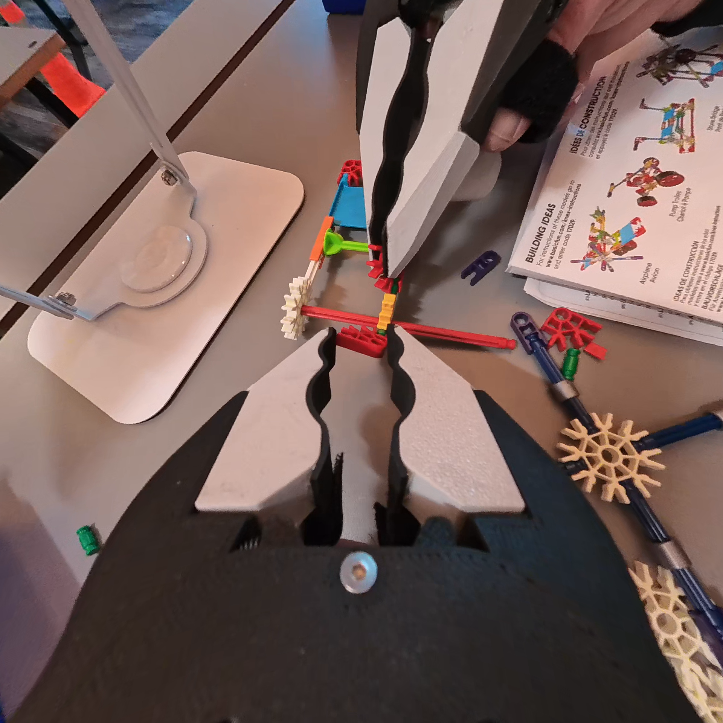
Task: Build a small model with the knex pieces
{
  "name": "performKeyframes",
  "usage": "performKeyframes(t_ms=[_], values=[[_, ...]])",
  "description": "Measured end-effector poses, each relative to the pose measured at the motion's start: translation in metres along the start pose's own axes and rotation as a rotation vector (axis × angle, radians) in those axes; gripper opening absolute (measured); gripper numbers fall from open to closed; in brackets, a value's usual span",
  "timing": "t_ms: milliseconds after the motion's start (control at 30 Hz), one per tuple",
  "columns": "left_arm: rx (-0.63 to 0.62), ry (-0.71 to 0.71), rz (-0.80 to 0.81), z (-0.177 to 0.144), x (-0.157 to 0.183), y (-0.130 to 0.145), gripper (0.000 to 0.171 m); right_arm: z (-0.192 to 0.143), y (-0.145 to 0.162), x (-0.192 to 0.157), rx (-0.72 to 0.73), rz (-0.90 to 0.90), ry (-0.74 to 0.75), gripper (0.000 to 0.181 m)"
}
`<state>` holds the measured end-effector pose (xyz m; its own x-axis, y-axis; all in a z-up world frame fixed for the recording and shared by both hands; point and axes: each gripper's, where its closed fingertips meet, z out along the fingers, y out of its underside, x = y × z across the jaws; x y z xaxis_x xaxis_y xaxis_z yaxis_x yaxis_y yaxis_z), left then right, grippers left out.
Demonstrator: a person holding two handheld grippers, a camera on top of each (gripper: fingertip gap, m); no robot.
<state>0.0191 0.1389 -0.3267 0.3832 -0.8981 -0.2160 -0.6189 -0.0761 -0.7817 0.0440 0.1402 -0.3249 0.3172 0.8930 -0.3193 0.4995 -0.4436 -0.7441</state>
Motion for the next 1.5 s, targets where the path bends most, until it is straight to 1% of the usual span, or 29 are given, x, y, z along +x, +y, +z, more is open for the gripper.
performKeyframes(t_ms=[200,333,400,500,567,700,767,933,1000,1067,1133,1167,1233,1400,1500], values=[[0.005,-0.045,-0.001,0.003,-0.002,0.0,0.024,0.0,-0.002,0.006,0.019,0.06,0.035,0.004],[0.004,-0.08,-0.008,0.006,-0.008,-0.001,0.024,0.0,-0.006,0.012,0.07,0.161,0.062,0.004],[0.001,-0.09,-0.003,0.007,-0.011,0.0,0.024,0.001,-0.009,0.014,0.098,0.172,0.067,0.004],[0.008,-0.076,-0.008,0.007,-0.011,0.0,0.024,0.0,-0.009,0.012,0.071,0.073,0.08,0.007],[0.013,-0.072,0.013,0.006,-0.01,-0.002,0.024,-0.002,-0.007,0.008,0.037,-0.022,0.082,0.019],[0.009,-0.038,0.078,0.004,-0.003,-0.004,0.024,-0.006,0.0,0.002,-0.018,-0.307,0.093,0.028],[0.007,-0.013,0.106,0.003,0.001,-0.004,0.024,-0.01,-0.001,0.004,-0.024,-0.445,0.138,0.03],[0.011,0.055,0.178,0.0,0.011,-0.005,0.024,-0.012,0.001,-0.006,-0.052,-0.706,0.174,0.031],[0.013,0.066,0.193,-0.001,0.014,-0.005,0.024,-0.008,0.008,-0.009,-0.099,-0.746,0.166,0.028],[0.011,0.069,0.19,-0.001,0.014,-0.004,0.024,-0.005,0.016,-0.013,-0.133,-0.769,0.143,0.032],[0.019,0.083,0.196,-0.002,0.016,-0.004,0.024,-0.004,0.016,-0.014,-0.127,-0.772,0.136,0.032],[0.018,0.083,0.198,-0.001,0.016,-0.004,0.024,-0.004,0.015,-0.014,-0.122,-0.774,0.142,0.026],[0.018,0.083,0.202,-0.001,0.017,-0.004,0.024,-0.004,0.015,-0.014,-0.117,-0.783,0.146,0.023],[0.027,0.091,0.2,-0.001,0.017,-0.004,0.023,-0.004,0.016,-0.015,-0.128,-0.777,0.139,0.023],[0.028,0.087,0.2,-0.001,0.017,-0.005,0.023,-0.004,0.016,-0.014,-0.137,-0.727,0.131,0.022]])
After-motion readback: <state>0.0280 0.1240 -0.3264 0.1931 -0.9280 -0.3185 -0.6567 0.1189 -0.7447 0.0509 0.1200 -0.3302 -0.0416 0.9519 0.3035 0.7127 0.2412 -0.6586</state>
